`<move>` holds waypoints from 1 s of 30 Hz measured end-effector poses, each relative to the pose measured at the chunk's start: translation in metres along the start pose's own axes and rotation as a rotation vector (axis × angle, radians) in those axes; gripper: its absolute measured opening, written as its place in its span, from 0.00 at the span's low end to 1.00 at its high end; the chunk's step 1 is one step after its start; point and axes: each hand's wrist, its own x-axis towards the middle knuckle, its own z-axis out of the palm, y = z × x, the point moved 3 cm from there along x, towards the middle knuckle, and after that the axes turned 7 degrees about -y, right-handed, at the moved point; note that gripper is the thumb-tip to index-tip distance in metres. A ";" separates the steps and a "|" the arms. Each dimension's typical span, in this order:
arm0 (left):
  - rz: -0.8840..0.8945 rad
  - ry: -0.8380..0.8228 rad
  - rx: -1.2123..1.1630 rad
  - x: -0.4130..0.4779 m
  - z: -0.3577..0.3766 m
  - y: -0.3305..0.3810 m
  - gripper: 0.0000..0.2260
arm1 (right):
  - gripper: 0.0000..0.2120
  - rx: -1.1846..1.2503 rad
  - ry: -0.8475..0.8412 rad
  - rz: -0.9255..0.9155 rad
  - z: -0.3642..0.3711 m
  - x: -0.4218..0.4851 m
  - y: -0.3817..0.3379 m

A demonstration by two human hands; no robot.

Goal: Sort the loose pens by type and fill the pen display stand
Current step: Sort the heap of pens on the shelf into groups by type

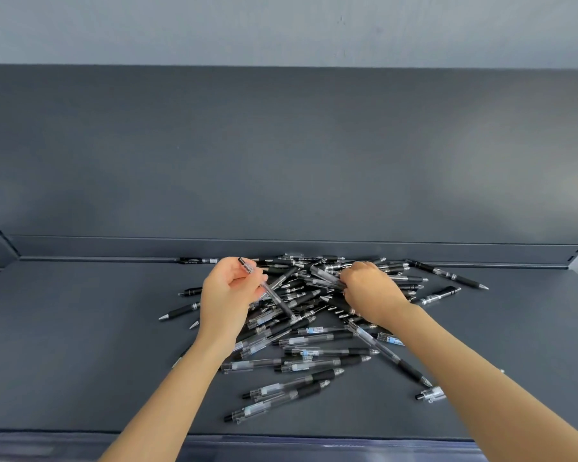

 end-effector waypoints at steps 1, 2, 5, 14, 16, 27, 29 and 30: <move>0.005 0.010 0.004 0.000 -0.002 0.000 0.03 | 0.04 0.045 -0.003 0.004 -0.003 -0.002 0.002; 0.012 0.016 0.018 0.000 -0.004 0.000 0.03 | 0.07 0.103 -0.017 0.018 -0.005 -0.005 0.003; 0.089 -0.025 0.279 0.000 -0.009 0.000 0.06 | 0.09 0.334 0.009 0.050 -0.013 -0.016 0.005; 0.222 -0.276 0.867 -0.004 -0.040 0.010 0.09 | 0.03 0.514 0.012 0.074 -0.017 -0.046 0.003; 0.196 -0.302 0.946 -0.002 -0.047 0.006 0.09 | 0.04 0.463 -0.073 0.044 -0.009 -0.045 -0.005; 0.070 -0.250 0.723 -0.006 -0.067 -0.004 0.04 | 0.07 0.329 -0.166 0.031 0.007 -0.040 -0.021; -0.006 -0.198 0.492 -0.006 -0.067 -0.003 0.03 | 0.11 0.293 -0.172 0.032 0.009 -0.039 -0.022; -0.042 -0.183 0.373 -0.005 -0.067 -0.004 0.03 | 0.12 0.271 -0.176 0.029 0.008 -0.038 -0.022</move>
